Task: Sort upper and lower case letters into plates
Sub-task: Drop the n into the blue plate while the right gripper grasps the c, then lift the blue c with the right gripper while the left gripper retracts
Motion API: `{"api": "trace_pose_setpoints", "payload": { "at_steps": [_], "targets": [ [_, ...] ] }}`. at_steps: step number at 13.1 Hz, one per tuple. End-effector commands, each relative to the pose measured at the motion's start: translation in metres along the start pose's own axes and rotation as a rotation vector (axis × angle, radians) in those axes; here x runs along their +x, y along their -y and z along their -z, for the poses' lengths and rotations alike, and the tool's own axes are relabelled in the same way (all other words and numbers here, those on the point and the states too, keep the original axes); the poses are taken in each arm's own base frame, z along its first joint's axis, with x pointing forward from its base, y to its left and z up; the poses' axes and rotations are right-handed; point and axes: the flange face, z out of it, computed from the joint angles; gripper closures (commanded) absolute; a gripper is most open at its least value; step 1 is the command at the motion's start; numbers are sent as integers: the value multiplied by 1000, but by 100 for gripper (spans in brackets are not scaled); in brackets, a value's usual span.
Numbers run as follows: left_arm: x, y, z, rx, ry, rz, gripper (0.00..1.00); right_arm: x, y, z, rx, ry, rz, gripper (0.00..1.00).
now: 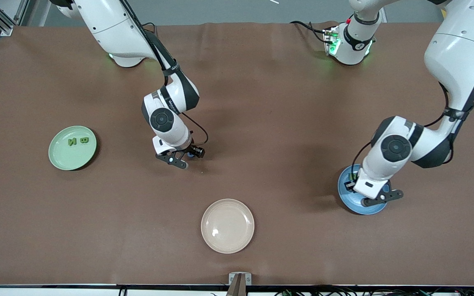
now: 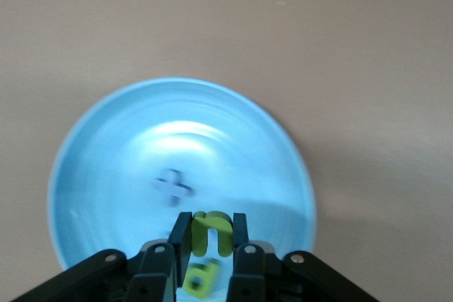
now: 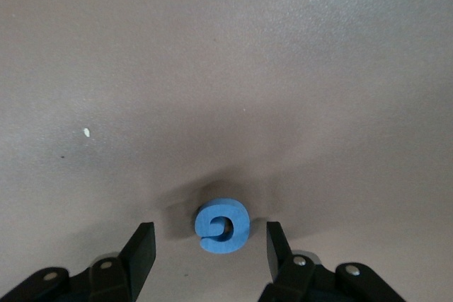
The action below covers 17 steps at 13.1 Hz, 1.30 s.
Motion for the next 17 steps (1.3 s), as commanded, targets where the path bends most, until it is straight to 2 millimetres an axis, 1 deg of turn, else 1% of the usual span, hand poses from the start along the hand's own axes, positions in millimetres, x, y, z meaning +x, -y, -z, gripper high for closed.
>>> {"api": "trace_pose_setpoints", "payload": {
  "at_steps": [1,2,3,4,6,7,8,9,12,13,14,15,16,17],
  "targets": [
    [9,28,-1,12,1,14,0,-5,6,-1,3,-2,-4,42],
    [13,28,7,9,-14,20,0,-5,6,-1,3,-2,-4,43],
    [17,28,23,13,-42,20,0,-5,5,-2,2,-1,-4,44],
    [20,26,47,17,-72,21,0,-5,5,-2,2,-1,-4,46],
    [19,13,94,37,-90,14,0,-5,5,-3,-1,0,-3,51],
    [23,9,123,51,-111,10,0,-5,4,-5,-4,2,-4,52],
    [23,5,148,74,-122,-18,0,-5,4,-7,-4,2,-4,54],
    [24,2,169,88,-127,-40,0,-5,4,-8,-5,2,-4,55],
    [19,0,223,123,-64,-78,0,1,1,-8,-6,-4,-4,56],
    [19,5,241,124,-38,-79,0,2,0,-9,-7,-3,-4,59],
    [13,5,254,141,-7,-122,0,2,0,-9,-7,-3,-4,61],
    [7,5,264,166,17,-152,0,2,0,-9,-7,-3,-4,66],
    [3,9,287,188,8,-167,0,2,0,-9,-7,-3,-4,71],
    [-3,7,302,199,19,-194,0,2,0,-9,-7,-3,-4,75]
  ]
}}
